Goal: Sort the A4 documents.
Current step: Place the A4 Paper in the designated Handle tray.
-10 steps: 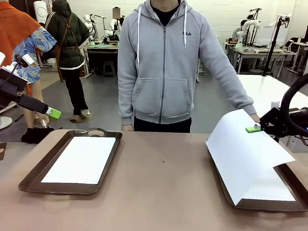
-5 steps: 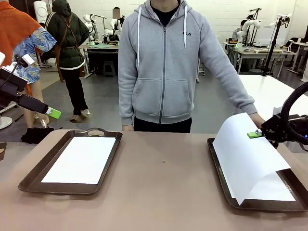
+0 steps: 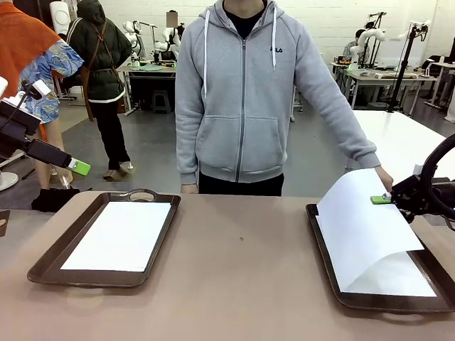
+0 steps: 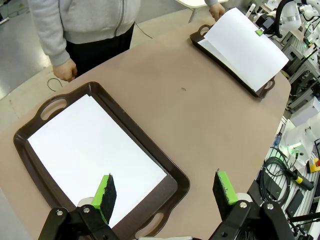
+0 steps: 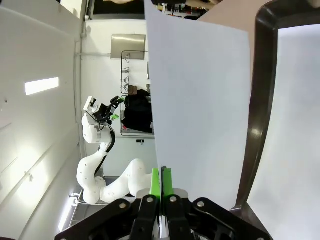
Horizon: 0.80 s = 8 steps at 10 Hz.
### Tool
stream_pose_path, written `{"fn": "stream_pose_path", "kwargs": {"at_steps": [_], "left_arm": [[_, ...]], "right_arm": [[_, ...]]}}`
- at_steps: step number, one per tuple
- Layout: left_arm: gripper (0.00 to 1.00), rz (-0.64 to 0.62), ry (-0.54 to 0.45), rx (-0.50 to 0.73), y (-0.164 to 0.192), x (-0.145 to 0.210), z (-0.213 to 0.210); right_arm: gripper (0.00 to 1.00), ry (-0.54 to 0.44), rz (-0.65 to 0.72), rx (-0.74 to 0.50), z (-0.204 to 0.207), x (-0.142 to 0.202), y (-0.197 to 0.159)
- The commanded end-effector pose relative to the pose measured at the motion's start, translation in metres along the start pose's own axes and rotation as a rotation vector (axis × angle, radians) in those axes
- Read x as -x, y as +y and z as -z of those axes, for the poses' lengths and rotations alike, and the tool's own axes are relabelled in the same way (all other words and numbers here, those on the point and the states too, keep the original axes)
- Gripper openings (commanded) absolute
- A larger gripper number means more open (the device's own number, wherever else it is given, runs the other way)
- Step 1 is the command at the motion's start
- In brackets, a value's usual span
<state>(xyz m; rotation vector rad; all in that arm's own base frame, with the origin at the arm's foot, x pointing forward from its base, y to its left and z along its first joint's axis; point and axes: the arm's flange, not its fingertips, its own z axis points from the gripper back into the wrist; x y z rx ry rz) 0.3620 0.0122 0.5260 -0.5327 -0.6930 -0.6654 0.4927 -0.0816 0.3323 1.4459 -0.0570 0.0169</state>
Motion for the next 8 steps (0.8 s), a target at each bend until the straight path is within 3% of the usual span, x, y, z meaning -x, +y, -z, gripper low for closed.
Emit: {"fn": "stream_pose_path", "kwargs": {"at_steps": [1, 5, 8], "left_arm": [[1.0, 0.0, -0.005, 0.006, 0.001, 0.0, 0.001], [1.0, 0.0, -0.005, 0.006, 0.001, 0.0, 0.001], [1.0, 0.0, -0.005, 0.006, 0.001, 0.0, 0.001]], "right_arm": [[0.01, -0.013, -0.001, 0.007, -0.001, -0.008, -0.012], [0.01, 0.0, 0.084, 0.116, -0.012, -0.011, -0.03], [0.01, 0.021, 0.125, 0.298, -0.024, -0.008, -0.023]]}}
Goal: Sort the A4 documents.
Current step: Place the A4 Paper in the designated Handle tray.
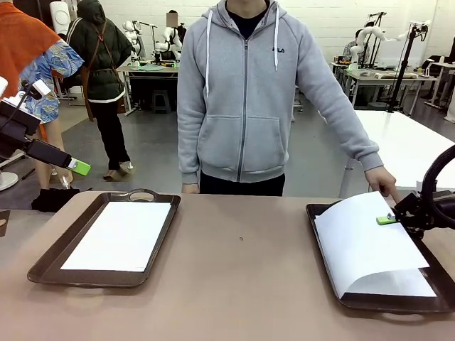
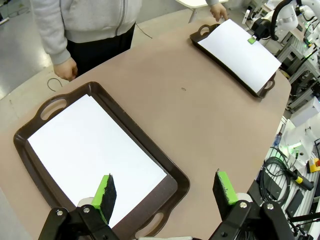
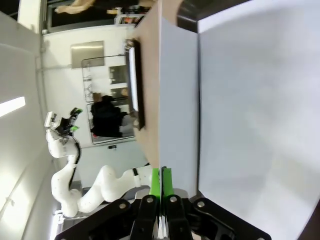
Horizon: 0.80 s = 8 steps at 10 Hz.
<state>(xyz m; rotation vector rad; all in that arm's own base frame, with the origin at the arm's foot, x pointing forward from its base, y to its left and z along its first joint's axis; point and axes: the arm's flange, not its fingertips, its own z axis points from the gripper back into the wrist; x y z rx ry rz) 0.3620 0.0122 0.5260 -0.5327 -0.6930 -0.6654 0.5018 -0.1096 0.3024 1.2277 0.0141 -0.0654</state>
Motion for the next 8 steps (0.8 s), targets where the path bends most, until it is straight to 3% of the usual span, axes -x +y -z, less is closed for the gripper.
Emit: {"fn": "stream_pose_path", "kwargs": {"at_steps": [1, 8], "left_arm": [[1.0, 0.0, -0.005, 0.006, 0.001, 0.0, 0.001], [1.0, 0.0, -0.005, 0.006, 0.001, 0.0, 0.001]], "right_arm": [[0.01, 0.019, 0.027, 0.128, -0.004, 0.001, 0.013], [0.01, 0.065, -0.034, 0.441, 0.018, -0.014, 0.028]]}}
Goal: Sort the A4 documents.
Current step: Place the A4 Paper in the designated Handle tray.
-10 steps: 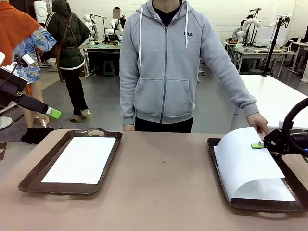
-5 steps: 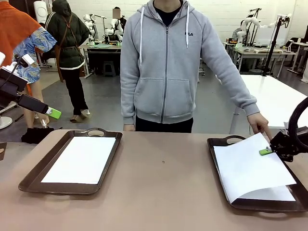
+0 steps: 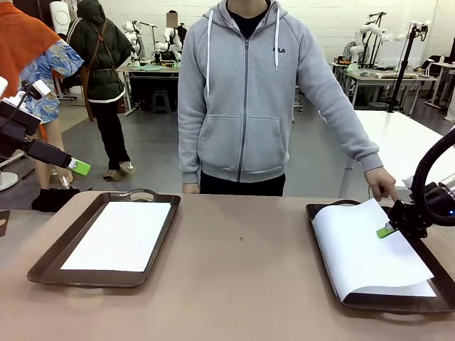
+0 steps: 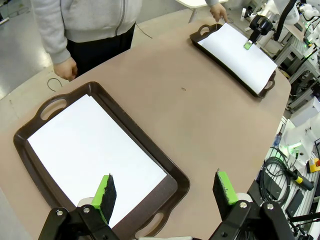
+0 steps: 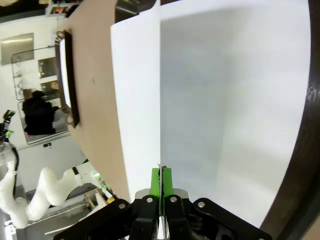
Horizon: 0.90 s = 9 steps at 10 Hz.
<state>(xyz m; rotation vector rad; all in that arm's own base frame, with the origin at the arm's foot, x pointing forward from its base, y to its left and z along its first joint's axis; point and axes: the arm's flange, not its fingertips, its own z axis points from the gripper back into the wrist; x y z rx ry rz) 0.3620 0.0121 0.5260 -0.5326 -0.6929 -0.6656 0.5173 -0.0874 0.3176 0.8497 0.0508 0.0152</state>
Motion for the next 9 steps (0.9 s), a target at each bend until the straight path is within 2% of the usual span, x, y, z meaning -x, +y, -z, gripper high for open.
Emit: {"fn": "stream_pose_path", "kwargs": {"at_steps": [1, 5, 9], "left_arm": [[1.0, 0.0, -0.005, 0.006, 0.0006, 0.0001, 0.0005], [1.0, 0.0, -0.005, 0.006, 0.0006, 0.0001, 0.0005], [1.0, 0.0, -0.005, 0.006, 0.0006, 0.0001, 0.0005]], "right_arm": [[0.01, 0.007, 0.012, 0.09, -0.0005, -0.0003, 0.0064], [0.01, -0.031, 0.014, 0.14, -0.0076, 0.004, 0.0068], [0.01, -0.018, 0.023, 0.162, -0.003, 0.0054, 0.0074]]}}
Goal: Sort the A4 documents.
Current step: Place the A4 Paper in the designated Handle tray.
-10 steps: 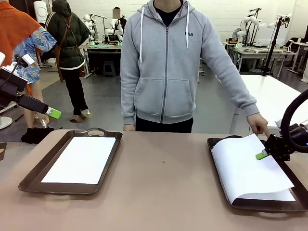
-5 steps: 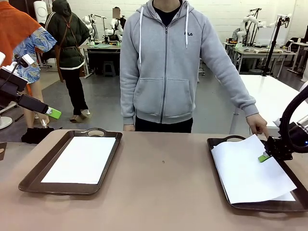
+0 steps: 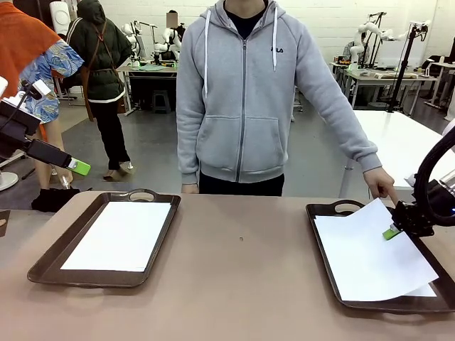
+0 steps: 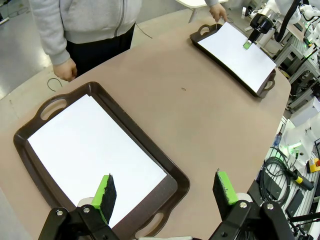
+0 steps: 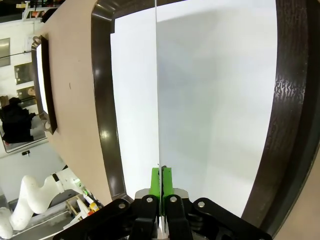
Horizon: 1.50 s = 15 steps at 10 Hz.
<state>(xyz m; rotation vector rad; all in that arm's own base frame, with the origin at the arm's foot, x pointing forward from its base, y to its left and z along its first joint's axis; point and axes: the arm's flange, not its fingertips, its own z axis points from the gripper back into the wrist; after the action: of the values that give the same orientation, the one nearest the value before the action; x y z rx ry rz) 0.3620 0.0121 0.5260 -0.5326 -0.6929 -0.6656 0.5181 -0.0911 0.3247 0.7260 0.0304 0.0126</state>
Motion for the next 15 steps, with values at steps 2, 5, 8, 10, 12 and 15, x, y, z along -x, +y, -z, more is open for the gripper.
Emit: {"fn": "stream_pose_path", "kwargs": {"at_steps": [2, 5, 8, 10, 12, 15], "left_arm": [[1.0, 0.0, -0.005, 0.006, 0.001, 0.0, 0.0], [1.0, 0.0, -0.005, 0.006, 0.001, 0.0, 0.0], [1.0, 0.0, -0.005, 0.006, 0.001, 0.0, 0.0], [1.0, 0.0, -0.005, 0.006, 0.001, 0.0, 0.0], [1.0, 0.0, -0.005, 0.006, 0.001, 0.0, 0.0], [1.0, 0.0, -0.005, 0.006, 0.001, 0.0, 0.0]], "right_arm": [[0.16, 0.005, 0.043, 0.072, 0.003, 0.006, 0.006], [0.39, 0.002, 0.044, 0.099, -0.001, 0.006, 0.007], [0.73, -0.005, 0.054, 0.126, -0.008, 0.009, 0.007], [0.92, 0.001, 0.057, 0.155, -0.007, 0.008, 0.01], [1.0, -0.002, 0.062, 0.205, -0.008, 0.008, 0.014], [1.0, -0.02, 0.068, 0.213, -0.014, 0.009, 0.017]]}}
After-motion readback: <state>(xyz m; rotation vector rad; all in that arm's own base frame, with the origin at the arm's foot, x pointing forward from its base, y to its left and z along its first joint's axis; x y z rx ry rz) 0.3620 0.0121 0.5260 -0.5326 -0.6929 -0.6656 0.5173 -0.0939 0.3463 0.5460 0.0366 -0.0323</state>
